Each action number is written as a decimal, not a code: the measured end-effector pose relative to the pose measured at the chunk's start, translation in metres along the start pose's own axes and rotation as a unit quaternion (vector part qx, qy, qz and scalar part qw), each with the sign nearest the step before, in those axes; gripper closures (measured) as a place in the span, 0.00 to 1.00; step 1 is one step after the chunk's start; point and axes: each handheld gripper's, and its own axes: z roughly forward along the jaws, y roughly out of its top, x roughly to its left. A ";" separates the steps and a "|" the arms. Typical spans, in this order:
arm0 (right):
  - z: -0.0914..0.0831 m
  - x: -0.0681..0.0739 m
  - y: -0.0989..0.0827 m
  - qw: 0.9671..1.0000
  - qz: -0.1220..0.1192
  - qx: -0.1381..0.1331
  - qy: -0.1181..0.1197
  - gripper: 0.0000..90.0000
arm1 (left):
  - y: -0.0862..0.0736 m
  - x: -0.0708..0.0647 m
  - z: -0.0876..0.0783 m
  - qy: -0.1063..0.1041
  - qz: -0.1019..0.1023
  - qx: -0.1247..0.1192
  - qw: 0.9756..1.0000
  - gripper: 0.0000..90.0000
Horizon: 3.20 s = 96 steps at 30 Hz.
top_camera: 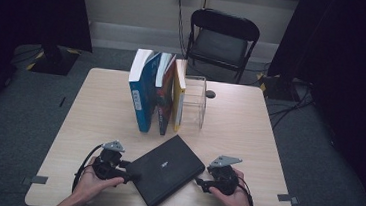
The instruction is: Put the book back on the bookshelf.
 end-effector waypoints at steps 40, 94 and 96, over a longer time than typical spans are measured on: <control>0.012 0.005 0.019 1.000 -0.016 -0.009 -0.009 0.76 | 0.015 -0.011 0.012 -0.017 -0.016 0.009 1.000 0.63; 0.011 0.001 0.016 1.000 0.001 -0.022 -0.008 0.43 | 0.053 0.010 0.053 0.001 -0.084 -0.017 0.996 0.34; 0.010 0.001 0.016 1.000 0.001 -0.022 -0.007 0.42 | 0.052 0.010 0.054 0.001 -0.085 -0.015 0.996 0.32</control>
